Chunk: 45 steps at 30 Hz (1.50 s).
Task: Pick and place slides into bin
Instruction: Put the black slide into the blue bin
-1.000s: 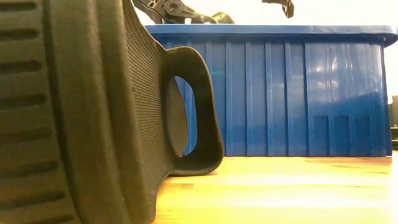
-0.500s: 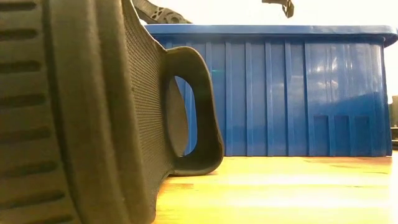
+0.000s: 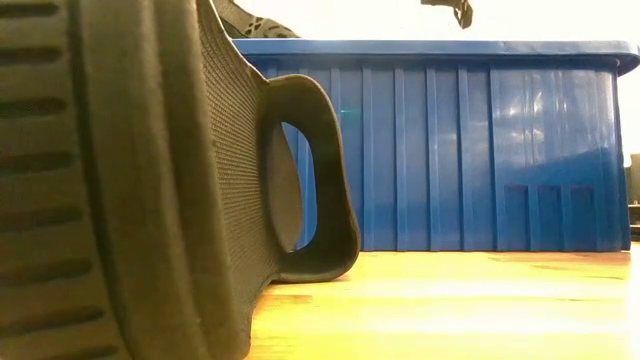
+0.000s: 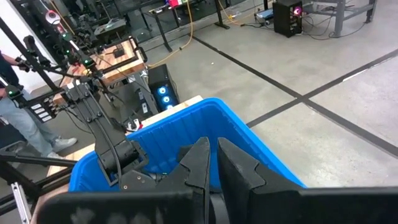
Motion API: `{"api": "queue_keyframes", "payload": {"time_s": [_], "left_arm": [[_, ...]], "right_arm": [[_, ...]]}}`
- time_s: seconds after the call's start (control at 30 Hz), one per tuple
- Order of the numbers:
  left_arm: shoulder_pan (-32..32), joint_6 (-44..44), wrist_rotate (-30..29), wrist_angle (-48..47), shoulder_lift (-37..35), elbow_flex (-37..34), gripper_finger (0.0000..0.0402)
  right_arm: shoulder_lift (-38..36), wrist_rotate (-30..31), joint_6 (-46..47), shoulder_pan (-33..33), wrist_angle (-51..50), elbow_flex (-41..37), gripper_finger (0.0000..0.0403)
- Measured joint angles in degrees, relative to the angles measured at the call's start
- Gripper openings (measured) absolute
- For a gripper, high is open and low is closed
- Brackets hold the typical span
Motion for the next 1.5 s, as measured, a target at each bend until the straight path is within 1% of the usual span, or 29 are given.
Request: {"api": "queue_keyframes", "payload": {"time_s": [0.2, 0.37, 0.5, 0.57, 0.67, 0.87, 1.0, 1.1, 1.3, 1.47, 1.5], "left_arm": [[0.32, -0.9, 3.47, 0.49, 1.89, -0.03, 0.0067], [0.43, -0.97, 6.88, 0.96, 2.5, -0.03, 0.0131], [0.83, -1.69, 9.28, 1.06, 2.49, 1.28, 0.0187], [1.38, -3.55, 12.11, 0.68, 2.49, 1.95, 0.0215], [2.22, -3.86, 17.86, 0.09, 2.51, 2.26, 0.0253], [2.66, -3.82, 22.8, -0.3, 2.49, 2.99, 0.031], [2.66, -3.03, 27.12, -1.47, 1.89, 4.23, 0.0328], [2.66, -0.93, 29.83, -2.12, 1.59, 4.81, 0.0332], [2.63, -0.92, 33.73, -10.49, 0.64, 6.82, 0.0332], [2.4, -6.22, 39.06, -16.61, -2.87, 8.22, 0.0331], [2.4, -7.27, 39.2, -17.06, -3.78, 8.32, 0.0331]], "right_arm": [[0.0, 0.0, 0.0, -0.02, 0.0, 0.0, 0.0022], [0.0, 0.0, 0.0, 0.0, 0.0, 0.0, 0.0022], [0.0, 0.0, 0.0, -0.01, -0.01, 0.0, 0.0022], [0.0, 0.0, 0.0, 0.0, -0.01, 0.0, 0.0022], [0.0, 0.0, 0.0, 0.0, 0.0, 0.0, 0.0022], [0.01, 0.0, 0.0, -0.01, -0.02, 0.0, 0.0022], [0.01, 0.0, 0.0, 0.0, -0.02, 0.0, 0.0022], [0.02, 0.0, 0.0, -0.01, -0.02, 0.0, 0.0022], [0.02, -0.02, 0.0, 0.0, -0.04, 0.0, 0.0022], [0.0, -0.03, 0.0, 0.0, -0.04, 0.0, 0.0022], [0.0, -0.04, 0.0, -0.02, -0.02, 0.0, 0.0022]]}}
